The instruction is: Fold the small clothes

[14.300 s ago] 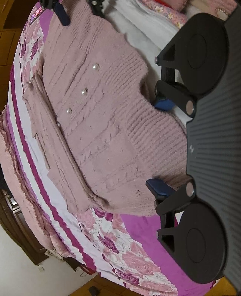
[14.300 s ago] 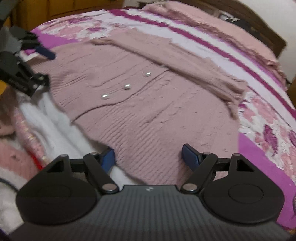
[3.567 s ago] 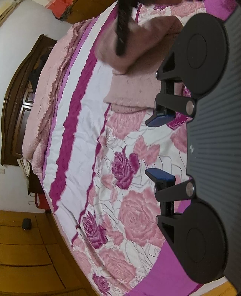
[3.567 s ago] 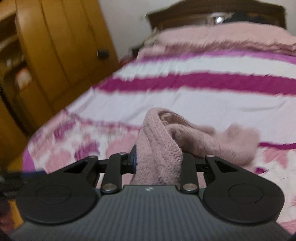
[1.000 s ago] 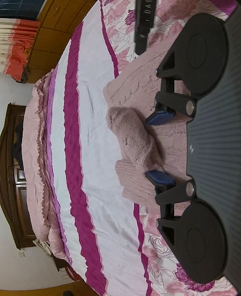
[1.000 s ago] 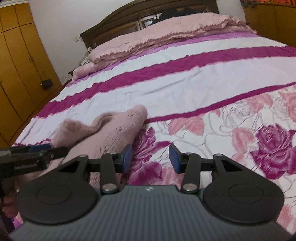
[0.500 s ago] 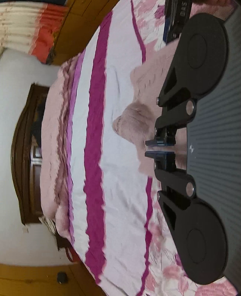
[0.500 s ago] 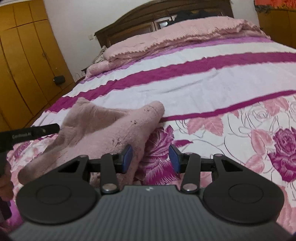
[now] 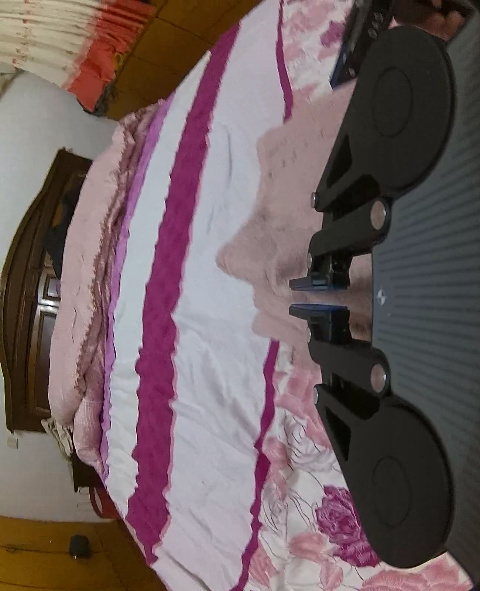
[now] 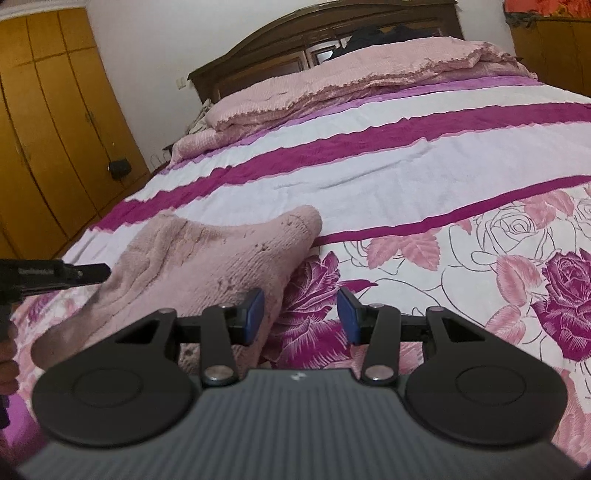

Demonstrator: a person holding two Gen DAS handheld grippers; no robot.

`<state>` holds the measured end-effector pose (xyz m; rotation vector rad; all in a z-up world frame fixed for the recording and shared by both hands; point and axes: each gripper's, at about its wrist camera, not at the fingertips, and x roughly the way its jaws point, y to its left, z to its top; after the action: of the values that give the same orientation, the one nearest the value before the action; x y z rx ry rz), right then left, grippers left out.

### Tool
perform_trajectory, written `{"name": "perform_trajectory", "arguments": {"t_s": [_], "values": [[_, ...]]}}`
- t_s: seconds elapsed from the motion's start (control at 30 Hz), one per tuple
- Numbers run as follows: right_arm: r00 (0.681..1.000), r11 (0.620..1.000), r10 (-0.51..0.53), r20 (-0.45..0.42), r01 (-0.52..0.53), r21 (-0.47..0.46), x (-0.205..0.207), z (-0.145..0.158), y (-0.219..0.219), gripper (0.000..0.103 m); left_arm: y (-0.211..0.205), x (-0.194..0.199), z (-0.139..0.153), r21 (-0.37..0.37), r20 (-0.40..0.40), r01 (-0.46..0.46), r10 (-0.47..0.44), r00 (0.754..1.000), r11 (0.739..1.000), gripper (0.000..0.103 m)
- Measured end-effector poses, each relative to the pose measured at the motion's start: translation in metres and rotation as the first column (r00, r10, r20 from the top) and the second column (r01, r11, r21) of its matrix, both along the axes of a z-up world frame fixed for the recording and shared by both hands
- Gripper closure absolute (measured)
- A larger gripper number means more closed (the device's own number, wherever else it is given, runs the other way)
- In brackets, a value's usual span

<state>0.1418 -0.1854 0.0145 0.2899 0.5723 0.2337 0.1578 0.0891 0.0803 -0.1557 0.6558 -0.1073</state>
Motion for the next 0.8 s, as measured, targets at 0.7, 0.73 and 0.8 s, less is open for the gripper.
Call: {"name": "perform_trajectory", "arguments": {"t_s": [0.7, 0.73, 0.8], "values": [[1.000, 0.999, 0.004, -0.012, -0.003, 0.035, 0.002, -0.015, -0.004, 0.056, -0.023, 0.044, -0.033, -0.002, -0.062, -0.001, 0.001, 0.998, 1.000, 0.043], [1.000, 0.999, 0.005, -0.010, -0.004, 0.033, 0.002, -0.015, -0.003, 0.056, -0.024, 0.043, -0.035, -0.016, -0.057, 0.029, -0.030, 0.998, 0.999, 0.048], [1.000, 1.000, 0.005, -0.007, -0.005, 0.028, 0.002, -0.015, -0.002, 0.056, -0.030, 0.039, -0.035, 0.007, -0.034, 0.053, -0.052, 0.998, 0.999, 0.078]]}}
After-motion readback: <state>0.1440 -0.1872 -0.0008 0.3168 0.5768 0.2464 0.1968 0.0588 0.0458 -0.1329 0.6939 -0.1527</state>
